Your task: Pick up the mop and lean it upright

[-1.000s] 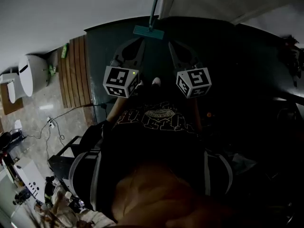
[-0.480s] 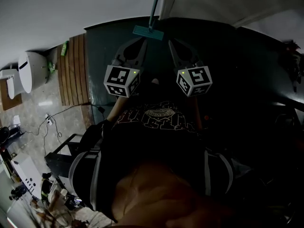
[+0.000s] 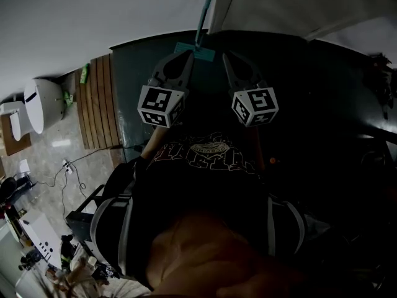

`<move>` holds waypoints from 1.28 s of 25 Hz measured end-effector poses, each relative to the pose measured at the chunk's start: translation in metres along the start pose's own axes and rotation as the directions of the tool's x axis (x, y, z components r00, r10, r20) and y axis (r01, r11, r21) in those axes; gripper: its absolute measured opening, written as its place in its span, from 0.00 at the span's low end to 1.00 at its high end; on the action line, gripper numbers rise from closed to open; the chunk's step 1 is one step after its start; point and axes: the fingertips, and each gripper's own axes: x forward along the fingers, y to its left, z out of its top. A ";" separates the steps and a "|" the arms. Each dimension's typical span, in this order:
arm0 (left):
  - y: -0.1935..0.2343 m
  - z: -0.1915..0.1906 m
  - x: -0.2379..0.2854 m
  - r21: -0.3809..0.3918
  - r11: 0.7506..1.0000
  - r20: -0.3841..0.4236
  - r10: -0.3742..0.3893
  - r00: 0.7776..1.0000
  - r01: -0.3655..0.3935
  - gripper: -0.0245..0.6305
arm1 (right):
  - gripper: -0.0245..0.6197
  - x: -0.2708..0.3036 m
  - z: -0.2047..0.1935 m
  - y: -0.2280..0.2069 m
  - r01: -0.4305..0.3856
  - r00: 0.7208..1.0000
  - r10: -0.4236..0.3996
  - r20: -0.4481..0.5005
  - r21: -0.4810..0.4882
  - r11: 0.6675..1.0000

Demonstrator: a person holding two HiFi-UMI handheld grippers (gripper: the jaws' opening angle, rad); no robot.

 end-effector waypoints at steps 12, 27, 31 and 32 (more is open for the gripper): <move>0.074 0.026 0.051 0.021 0.998 -0.020 -0.065 0.998 0.066 0.11 | 0.07 0.089 0.026 -0.017 0.044 0.999 -0.044 0.007 0.018 0.999; 0.136 0.031 0.078 0.021 0.992 -0.047 -0.121 0.992 0.122 0.11 | 0.07 0.155 0.030 -0.027 0.120 0.993 -0.120 -0.013 0.022 0.992; 0.144 0.035 0.087 0.006 0.993 -0.054 -0.120 0.991 0.121 0.11 | 0.07 0.160 0.035 -0.033 0.125 0.992 -0.125 -0.024 0.017 0.992; 0.145 0.036 0.091 0.005 0.993 -0.054 -0.118 0.991 0.119 0.11 | 0.07 0.162 0.036 -0.036 0.124 0.992 -0.123 -0.027 0.016 0.992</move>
